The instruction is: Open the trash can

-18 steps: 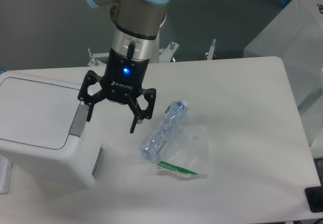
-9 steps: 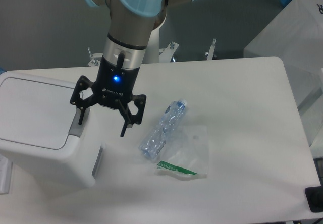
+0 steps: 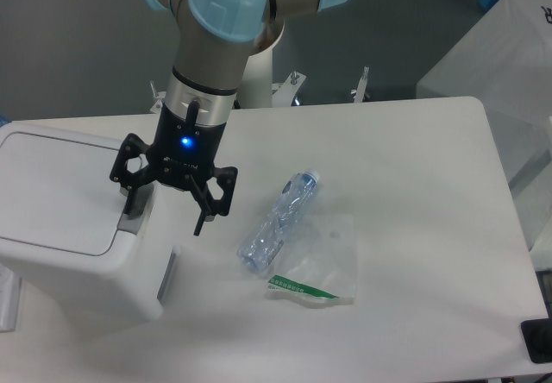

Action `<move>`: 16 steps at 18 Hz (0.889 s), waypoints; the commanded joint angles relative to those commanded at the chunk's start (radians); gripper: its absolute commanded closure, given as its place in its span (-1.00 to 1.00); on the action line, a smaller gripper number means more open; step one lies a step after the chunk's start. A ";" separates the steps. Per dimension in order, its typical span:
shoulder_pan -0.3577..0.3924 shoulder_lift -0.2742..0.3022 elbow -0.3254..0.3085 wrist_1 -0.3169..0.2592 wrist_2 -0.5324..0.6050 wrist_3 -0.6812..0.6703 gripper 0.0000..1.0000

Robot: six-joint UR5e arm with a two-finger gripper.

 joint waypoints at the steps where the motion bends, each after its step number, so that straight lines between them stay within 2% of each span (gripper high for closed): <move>1: 0.000 0.000 0.002 0.000 0.003 0.000 -1.00; 16: 0.002 -0.003 0.006 0.002 0.003 0.003 -1.00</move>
